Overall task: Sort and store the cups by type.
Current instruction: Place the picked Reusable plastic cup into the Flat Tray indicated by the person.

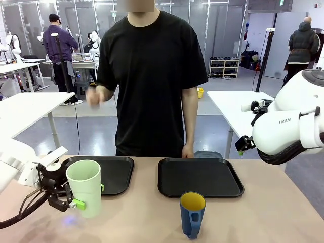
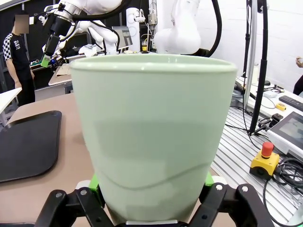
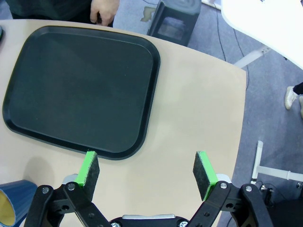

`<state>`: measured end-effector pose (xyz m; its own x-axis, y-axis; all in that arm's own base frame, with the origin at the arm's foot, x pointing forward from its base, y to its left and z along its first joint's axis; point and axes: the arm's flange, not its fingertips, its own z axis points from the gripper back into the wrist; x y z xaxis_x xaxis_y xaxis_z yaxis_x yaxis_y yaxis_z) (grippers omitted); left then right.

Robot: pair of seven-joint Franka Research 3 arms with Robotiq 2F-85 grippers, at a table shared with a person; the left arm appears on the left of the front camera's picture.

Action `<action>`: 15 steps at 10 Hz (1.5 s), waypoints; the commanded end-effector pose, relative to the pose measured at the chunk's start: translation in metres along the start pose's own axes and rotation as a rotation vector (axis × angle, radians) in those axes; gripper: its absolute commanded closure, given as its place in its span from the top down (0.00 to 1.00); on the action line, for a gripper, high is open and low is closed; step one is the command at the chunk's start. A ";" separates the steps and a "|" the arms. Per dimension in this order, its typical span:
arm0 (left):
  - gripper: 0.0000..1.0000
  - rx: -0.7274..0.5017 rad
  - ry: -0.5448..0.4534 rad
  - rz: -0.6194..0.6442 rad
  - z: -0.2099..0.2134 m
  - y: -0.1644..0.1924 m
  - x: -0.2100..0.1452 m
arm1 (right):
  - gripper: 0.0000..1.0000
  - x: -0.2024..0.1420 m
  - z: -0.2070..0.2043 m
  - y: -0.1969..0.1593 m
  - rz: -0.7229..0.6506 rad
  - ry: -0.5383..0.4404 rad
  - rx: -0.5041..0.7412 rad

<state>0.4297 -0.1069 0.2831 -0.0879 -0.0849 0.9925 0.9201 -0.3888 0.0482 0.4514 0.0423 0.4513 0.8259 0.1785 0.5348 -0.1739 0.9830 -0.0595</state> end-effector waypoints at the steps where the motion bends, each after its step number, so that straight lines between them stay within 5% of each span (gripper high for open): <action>1: 0.51 0.003 -0.031 -0.028 0.001 0.003 0.003 | 1.00 0.000 0.000 -0.001 0.002 -0.001 -0.006; 10: 0.51 0.003 -0.031 -0.028 0.001 0.003 0.003 | 1.00 0.000 0.000 -0.001 0.002 -0.001 -0.006; 11: 0.83 0.000 -0.001 0.000 0.000 0.000 0.000 | 1.00 0.000 0.000 -0.001 0.002 -0.001 -0.006; 15: 0.83 0.089 -0.008 -0.023 0.045 0.020 0.018 | 1.00 0.000 0.000 -0.001 0.002 -0.001 -0.006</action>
<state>0.4496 -0.0801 0.2956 -0.1098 -0.1004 0.9889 0.9405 -0.3325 0.0706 0.4514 0.0423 0.4513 0.8259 0.1785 0.5348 -0.1739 0.9830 -0.0595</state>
